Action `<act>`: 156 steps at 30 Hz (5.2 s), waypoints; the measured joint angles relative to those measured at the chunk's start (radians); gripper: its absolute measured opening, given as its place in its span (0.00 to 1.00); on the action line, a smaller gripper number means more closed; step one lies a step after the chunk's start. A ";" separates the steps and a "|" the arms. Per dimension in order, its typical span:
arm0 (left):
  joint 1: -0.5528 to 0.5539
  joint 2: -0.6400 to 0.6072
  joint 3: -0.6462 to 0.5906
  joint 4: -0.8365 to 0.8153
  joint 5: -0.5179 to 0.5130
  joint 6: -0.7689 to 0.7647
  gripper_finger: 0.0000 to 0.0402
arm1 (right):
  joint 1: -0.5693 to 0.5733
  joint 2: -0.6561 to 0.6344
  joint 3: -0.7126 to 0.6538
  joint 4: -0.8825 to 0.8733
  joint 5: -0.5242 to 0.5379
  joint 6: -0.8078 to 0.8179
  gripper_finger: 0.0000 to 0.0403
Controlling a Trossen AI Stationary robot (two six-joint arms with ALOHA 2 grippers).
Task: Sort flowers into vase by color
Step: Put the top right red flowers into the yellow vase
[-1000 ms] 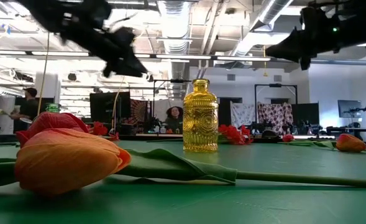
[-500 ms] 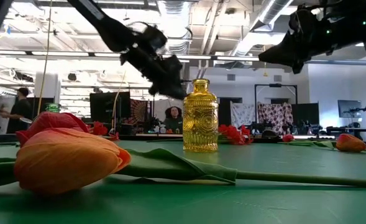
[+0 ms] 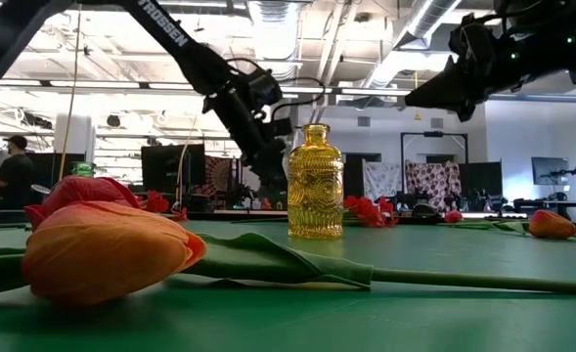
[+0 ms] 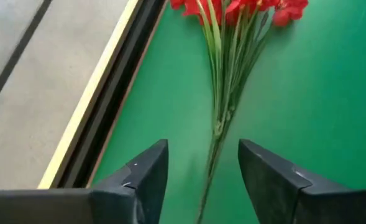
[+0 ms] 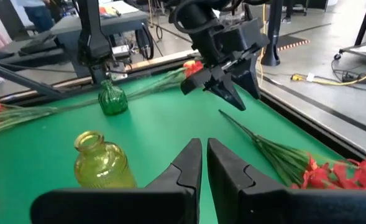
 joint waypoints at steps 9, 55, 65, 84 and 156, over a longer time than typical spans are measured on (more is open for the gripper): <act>0.021 0.067 -0.001 -0.078 0.005 0.051 0.57 | 0.000 0.061 0.000 0.001 0.000 0.000 0.13; 0.053 -0.152 0.056 -0.113 0.363 -0.162 0.00 | 0.014 0.089 0.000 0.089 -0.046 0.125 0.13; 0.024 -0.509 -0.379 0.380 0.377 -0.435 0.00 | 0.013 0.092 0.000 0.120 -0.046 0.201 0.13; -0.090 -0.719 -0.914 1.415 0.412 -0.920 0.00 | 0.011 0.157 0.000 0.305 -0.016 0.027 0.13; -0.317 -0.955 -0.902 0.903 -0.010 -0.399 0.00 | -0.040 0.900 0.854 0.232 -0.415 -0.022 0.63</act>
